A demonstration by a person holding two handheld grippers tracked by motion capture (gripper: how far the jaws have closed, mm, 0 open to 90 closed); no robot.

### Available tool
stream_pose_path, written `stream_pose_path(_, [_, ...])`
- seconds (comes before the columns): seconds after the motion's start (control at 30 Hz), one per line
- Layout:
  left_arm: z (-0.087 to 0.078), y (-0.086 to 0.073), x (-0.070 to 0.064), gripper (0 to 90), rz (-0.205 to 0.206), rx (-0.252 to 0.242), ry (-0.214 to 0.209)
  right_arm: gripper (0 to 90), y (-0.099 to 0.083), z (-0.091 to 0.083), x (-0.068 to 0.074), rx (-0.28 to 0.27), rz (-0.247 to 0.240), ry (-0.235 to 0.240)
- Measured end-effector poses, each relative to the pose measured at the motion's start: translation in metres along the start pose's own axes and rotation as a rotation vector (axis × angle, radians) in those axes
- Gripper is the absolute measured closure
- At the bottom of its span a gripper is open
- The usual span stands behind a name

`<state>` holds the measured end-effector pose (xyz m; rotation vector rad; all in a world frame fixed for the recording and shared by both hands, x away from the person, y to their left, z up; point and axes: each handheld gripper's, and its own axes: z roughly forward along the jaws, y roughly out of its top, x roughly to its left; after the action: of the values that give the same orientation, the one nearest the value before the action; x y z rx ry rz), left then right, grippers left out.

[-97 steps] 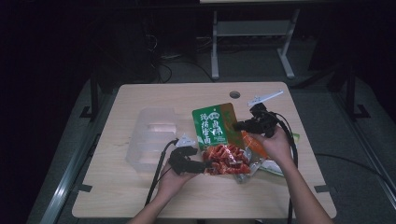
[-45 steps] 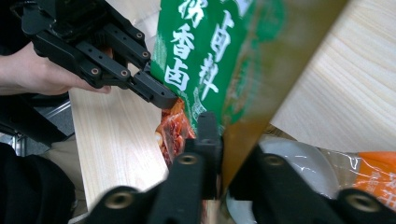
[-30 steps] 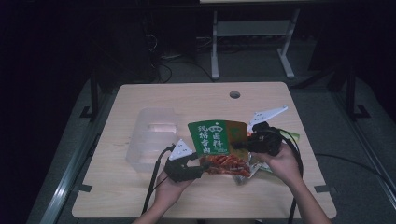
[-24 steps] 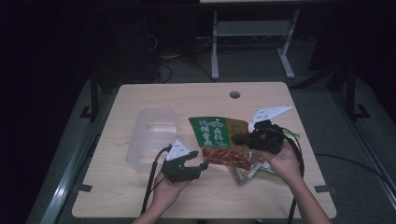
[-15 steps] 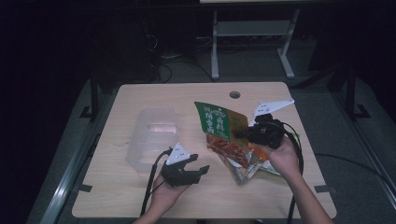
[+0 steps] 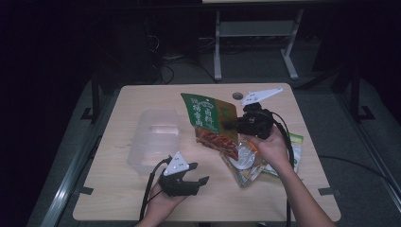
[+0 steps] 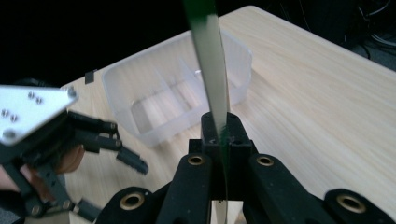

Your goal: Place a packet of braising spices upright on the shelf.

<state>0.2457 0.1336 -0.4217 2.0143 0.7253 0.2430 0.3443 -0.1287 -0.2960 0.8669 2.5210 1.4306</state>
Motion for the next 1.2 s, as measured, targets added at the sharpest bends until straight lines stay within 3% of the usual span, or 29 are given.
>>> stream_pose_path(0.27, [-0.002, -0.006, 0.001, 33.7, 0.011, -0.005, -0.011, 89.9, 0.027, 0.025, 0.002, 0.007, -0.036, 0.019])
stream_pose_path(0.4, [-0.003, -0.006, 0.001, 33.1, 0.027, -0.008, -0.015, 89.9, 0.041, 0.039, 0.003, -0.001, -0.030, 0.030])
stream_pose_path(0.6, [-0.004, -0.008, -0.001, 31.9, 0.012, -0.020, -0.028, 89.9, 0.058, 0.054, 0.001, 0.003, -0.044, 0.036])
stream_pose_path(1.2, [-0.008, -0.010, 0.003, 28.5, 0.009, -0.030, -0.020, 90.0, 0.089, 0.081, 0.002, -0.012, -0.059, 0.048])
